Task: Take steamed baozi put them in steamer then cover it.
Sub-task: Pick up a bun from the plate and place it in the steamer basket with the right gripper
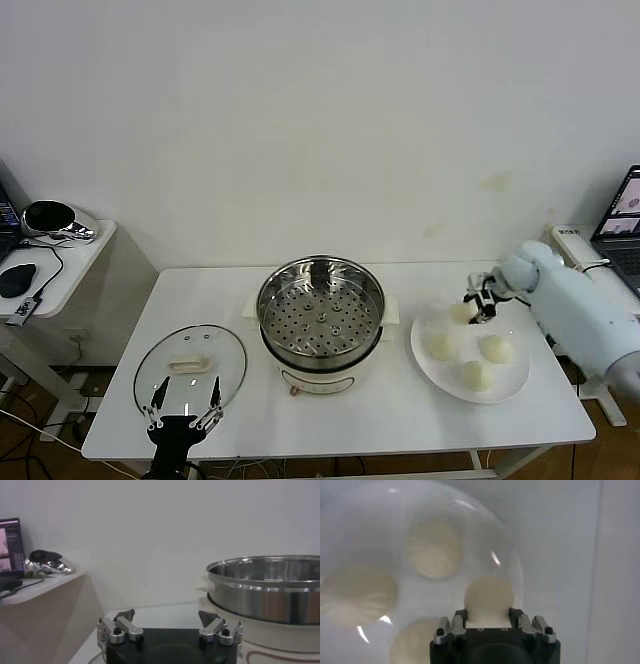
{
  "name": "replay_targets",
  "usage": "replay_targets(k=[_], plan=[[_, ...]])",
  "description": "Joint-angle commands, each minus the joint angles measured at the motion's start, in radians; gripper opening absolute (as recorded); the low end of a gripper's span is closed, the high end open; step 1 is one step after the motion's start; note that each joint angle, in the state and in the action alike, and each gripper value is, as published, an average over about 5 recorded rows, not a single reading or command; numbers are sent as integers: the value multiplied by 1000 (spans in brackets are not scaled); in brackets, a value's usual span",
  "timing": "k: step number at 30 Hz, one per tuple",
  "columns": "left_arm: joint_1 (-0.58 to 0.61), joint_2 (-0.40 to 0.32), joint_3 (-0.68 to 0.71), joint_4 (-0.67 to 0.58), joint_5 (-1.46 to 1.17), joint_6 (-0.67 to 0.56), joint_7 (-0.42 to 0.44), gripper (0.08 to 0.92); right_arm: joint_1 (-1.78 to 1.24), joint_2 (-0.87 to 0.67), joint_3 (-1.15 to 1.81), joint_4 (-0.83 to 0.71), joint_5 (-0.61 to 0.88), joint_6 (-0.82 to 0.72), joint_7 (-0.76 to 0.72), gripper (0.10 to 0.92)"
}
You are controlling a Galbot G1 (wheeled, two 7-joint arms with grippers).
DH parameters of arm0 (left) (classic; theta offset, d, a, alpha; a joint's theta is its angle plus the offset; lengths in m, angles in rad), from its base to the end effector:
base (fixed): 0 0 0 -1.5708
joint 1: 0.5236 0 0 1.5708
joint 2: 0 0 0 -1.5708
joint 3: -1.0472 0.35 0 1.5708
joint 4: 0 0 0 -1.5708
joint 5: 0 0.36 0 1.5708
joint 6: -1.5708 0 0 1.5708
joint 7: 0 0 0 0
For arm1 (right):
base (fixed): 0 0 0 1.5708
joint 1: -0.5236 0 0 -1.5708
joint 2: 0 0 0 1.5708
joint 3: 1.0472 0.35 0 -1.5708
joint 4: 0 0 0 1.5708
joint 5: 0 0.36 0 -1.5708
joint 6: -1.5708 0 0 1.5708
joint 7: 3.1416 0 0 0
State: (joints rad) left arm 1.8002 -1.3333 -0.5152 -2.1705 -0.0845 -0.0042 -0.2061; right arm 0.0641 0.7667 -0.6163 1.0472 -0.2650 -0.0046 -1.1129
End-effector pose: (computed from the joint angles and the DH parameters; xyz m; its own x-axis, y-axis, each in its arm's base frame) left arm 0.1188 0.0321 -0.3078 -0.9879 -0.0644 0.1408 -0.0484 0.9922 0.1145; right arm 0.5702 -0.1852 -0.1368 -0.3537 -0.1104 0.9288 -0.9183 -0.1477 -0.3672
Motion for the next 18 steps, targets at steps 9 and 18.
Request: replay_targets(k=[9,18], plan=[[-3,20,1,-1,-57,-2,7,823,627,43,-494,248,452,102,24,543],[-17,23,-12,-6,-99,-4,10,823,628,270,-640,252,477,246,121,545]])
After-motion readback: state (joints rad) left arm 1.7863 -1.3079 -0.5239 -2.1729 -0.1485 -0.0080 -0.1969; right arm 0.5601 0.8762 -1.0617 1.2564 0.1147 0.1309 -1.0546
